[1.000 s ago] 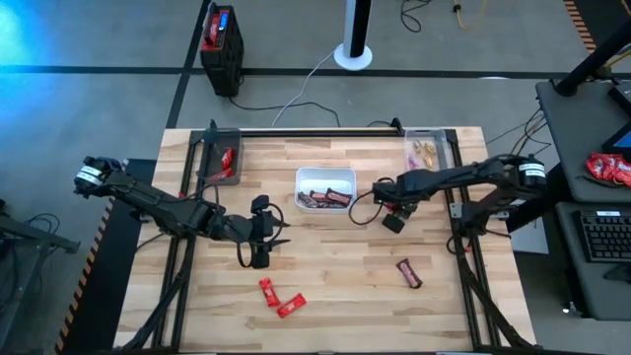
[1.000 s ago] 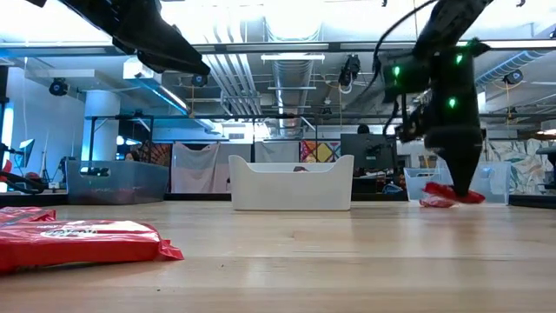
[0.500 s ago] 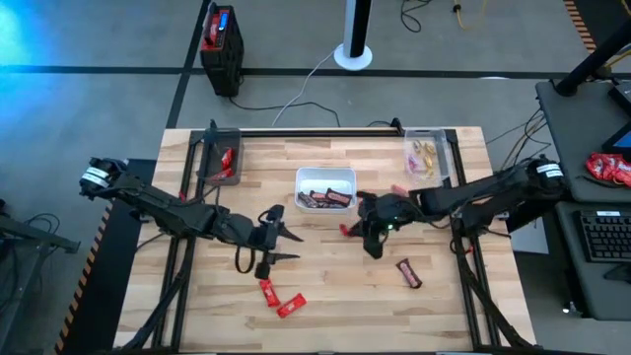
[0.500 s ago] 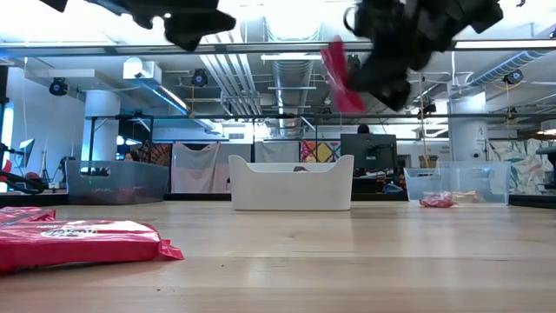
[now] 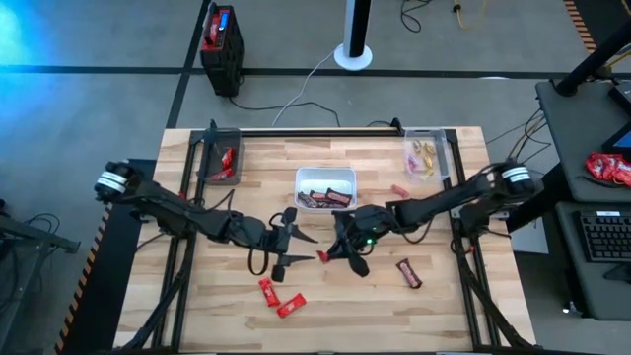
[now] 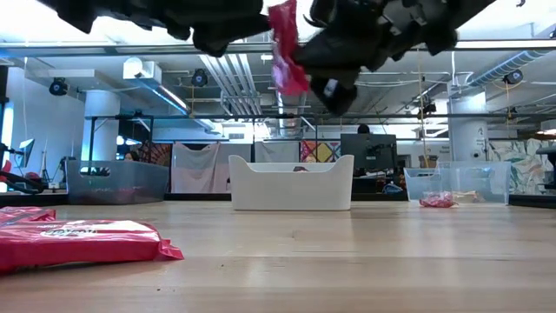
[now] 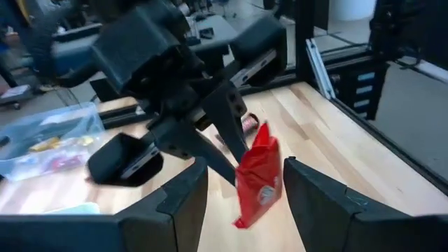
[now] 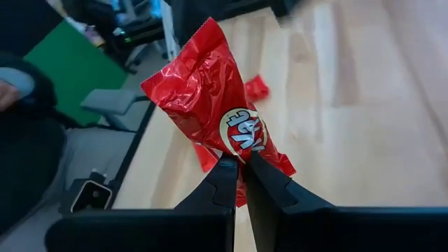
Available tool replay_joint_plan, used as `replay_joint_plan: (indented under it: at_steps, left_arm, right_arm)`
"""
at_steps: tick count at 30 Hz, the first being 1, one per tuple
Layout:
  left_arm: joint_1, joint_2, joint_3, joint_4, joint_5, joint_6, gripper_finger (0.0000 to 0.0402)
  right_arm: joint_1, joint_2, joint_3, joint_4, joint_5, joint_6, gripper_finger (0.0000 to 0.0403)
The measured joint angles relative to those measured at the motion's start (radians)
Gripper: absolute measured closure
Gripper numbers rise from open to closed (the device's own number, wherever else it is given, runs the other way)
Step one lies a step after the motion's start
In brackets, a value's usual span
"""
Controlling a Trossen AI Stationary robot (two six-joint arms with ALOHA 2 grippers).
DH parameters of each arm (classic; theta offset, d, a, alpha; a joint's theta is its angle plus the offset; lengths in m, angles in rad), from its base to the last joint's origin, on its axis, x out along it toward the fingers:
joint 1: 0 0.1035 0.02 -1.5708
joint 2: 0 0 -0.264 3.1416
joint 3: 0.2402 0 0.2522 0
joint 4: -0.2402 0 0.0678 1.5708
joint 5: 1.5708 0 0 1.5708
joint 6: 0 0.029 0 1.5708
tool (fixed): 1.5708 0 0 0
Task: Sort candy by brand, put in halloween buckets
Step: Put the red chocolate bar into the black bin
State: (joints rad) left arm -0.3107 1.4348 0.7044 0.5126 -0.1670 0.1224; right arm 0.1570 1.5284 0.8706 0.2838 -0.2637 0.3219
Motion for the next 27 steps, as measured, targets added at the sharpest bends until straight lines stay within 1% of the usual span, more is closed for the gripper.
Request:
replay_joint_plan:
  at_steps: [4, 9, 11, 14, 16, 19, 20, 23, 25, 27]
  left_arm:
    - [0.001, 0.024, 0.002, 0.024, 0.048, 0.000, 0.0230]
    - [0.001, 0.038, 0.002, 0.024, 0.182, 0.008, 0.0233]
    - [0.001, 0.038, 0.002, 0.026, 0.202, 0.013, 0.0243]
    - [0.001, 0.037, 0.002, 0.023, 0.203, 0.018, 0.0274]
    - [0.002, 0.037, 0.001, 0.022, 0.203, 0.026, 0.0309]
    - [0.002, 0.036, 0.001, 0.020, 0.203, 0.036, 0.0374]
    - [0.002, 0.036, 0.001, 0.020, 0.203, 0.038, 0.0384]
    - [0.001, 0.036, 0.001, 0.017, 0.188, 0.035, 0.0378]
    - [0.001, 0.036, 0.001, 0.010, 0.170, 0.031, 0.0376]
    - [0.002, 0.029, 0.000, -0.013, 0.155, 0.029, 0.0383]
  right_arm:
    - [0.000, 0.059, 0.068, 0.003, -0.058, -0.035, 0.0391]
    - [0.000, 0.106, 0.144, -0.026, -0.077, -0.083, 0.0391]
    - [0.000, 0.112, 0.163, -0.057, -0.078, -0.099, 0.0391]
    - [0.000, 0.119, 0.185, -0.072, -0.078, -0.110, 0.0391]
    - [0.000, 0.118, 0.189, -0.077, -0.078, -0.112, 0.0391]
    - [0.000, 0.116, 0.190, -0.077, -0.077, -0.113, 0.0390]
    - [0.000, 0.115, 0.190, -0.077, -0.077, -0.112, 0.0390]
    - [-0.004, 0.112, 0.189, -0.083, -0.060, -0.091, 0.0382]
    - [-0.007, 0.105, 0.189, -0.102, -0.044, -0.080, 0.0368]
    - [-0.011, 0.095, 0.189, -0.129, -0.014, -0.071, 0.0350]
